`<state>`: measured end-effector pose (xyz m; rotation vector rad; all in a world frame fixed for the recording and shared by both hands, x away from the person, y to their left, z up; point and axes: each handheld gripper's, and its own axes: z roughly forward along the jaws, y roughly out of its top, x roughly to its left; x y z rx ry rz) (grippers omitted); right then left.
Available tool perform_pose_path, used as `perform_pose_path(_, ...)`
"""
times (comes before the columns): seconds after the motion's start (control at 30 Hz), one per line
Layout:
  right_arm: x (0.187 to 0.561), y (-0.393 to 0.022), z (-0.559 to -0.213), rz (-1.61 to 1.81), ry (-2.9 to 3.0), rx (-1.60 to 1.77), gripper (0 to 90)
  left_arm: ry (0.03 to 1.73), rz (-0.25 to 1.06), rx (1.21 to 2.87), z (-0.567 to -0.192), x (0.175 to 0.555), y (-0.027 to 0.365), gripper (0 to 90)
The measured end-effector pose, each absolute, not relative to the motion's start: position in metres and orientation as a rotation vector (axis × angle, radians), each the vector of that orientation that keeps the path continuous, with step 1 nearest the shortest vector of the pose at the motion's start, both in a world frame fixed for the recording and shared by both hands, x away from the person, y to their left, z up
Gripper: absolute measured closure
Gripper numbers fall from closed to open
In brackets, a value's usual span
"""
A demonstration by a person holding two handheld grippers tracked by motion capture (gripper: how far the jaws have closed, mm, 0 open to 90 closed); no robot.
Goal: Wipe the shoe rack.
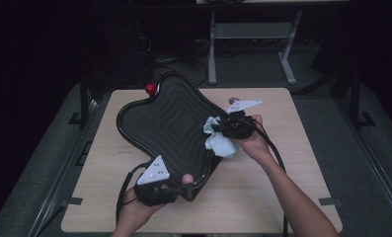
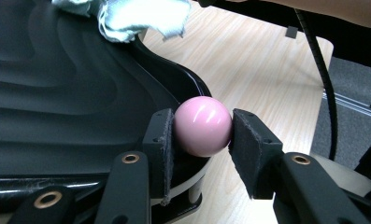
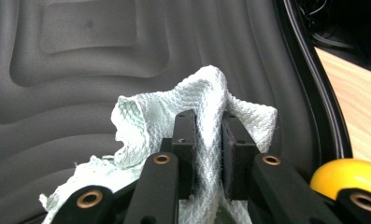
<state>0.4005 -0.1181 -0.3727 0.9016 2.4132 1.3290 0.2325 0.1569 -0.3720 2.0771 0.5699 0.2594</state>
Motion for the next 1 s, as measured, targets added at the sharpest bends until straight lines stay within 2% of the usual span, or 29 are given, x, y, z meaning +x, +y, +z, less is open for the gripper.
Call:
perform_pose_path(0.13,0.393,-0.103,-0.366,1.321,2.464,0.790,77.7,0.566,0.257,2.074,-0.372,0.231,0.157,60.1)
perform_pose_path(0.3,0.414,-0.113,-0.366,1.322,2.418,0.905,77.8,0.558,0.259,2.077,-0.372,0.231,0.157,60.0)
perform_pose_path(0.53,0.404,-0.103,-0.365,1.343,2.461,0.812,78.1,0.555,0.258,2.072,-0.372,0.233,0.155,59.5)
perform_pose_path(0.7,0.422,-0.115,-0.364,1.295,2.405,0.926,78.2,0.555,0.271,2.079,-0.371,0.232,0.154,59.9)
perform_pose_path(0.9,0.414,-0.100,-0.359,1.313,2.452,0.813,78.1,0.556,0.256,2.074,-0.372,0.232,0.157,60.0)
perform_pose_path(1.0,0.426,-0.100,-0.356,1.303,2.436,0.857,78.0,0.553,0.260,2.073,-0.371,0.230,0.160,60.4)
